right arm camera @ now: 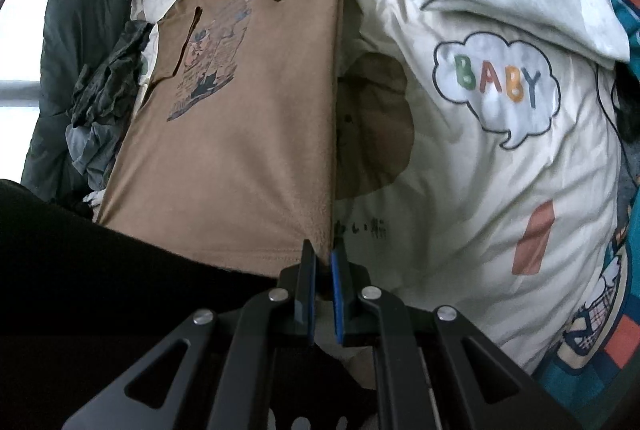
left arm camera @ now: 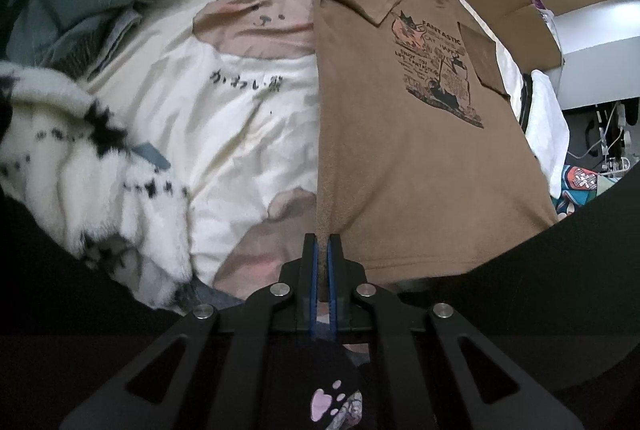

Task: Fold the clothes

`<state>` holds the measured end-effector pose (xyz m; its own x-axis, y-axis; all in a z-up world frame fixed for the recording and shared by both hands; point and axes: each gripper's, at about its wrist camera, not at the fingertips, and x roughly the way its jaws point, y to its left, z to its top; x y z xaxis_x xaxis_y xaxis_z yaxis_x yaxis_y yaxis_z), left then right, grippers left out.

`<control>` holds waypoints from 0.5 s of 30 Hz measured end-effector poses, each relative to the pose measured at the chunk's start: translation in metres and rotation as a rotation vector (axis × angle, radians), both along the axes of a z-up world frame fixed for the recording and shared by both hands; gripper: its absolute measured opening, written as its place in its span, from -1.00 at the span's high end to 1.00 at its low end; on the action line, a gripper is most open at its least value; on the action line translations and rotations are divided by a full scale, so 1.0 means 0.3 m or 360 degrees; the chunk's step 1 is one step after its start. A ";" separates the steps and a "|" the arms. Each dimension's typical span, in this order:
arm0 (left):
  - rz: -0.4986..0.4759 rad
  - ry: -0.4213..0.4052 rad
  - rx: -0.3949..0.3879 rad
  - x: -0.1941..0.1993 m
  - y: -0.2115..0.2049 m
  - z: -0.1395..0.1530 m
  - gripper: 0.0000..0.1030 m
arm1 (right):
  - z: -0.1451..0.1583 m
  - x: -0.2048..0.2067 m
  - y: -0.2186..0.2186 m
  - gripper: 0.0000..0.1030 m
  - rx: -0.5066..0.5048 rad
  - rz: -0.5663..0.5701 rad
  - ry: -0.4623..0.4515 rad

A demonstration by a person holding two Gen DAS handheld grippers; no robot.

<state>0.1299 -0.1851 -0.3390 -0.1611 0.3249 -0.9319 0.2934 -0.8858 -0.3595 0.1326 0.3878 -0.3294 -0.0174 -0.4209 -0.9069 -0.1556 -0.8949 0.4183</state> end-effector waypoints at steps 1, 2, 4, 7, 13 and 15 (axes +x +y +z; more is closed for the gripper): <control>0.0000 -0.0001 0.0001 0.005 0.005 0.001 0.93 | -0.003 0.008 0.000 0.88 -0.0001 0.0000 -0.0005; 0.0001 -0.0003 0.0003 0.011 0.010 0.002 0.93 | -0.006 0.016 0.000 0.88 -0.0002 0.0001 -0.0010; 0.0005 -0.0005 0.0004 0.022 0.015 0.003 0.93 | -0.008 0.026 0.000 0.88 -0.0001 0.0004 -0.0014; 0.0021 -0.0009 0.0006 0.036 0.017 0.004 0.93 | -0.011 0.038 0.004 0.88 -0.0002 0.0006 -0.0018; 0.0023 0.0006 0.0000 0.054 0.033 0.023 0.93 | -0.018 0.055 0.017 0.88 -0.0012 0.0013 -0.0029; 0.0040 -0.0004 0.0007 0.070 0.036 0.016 0.93 | -0.024 0.063 0.019 0.88 -0.0010 0.0012 -0.0044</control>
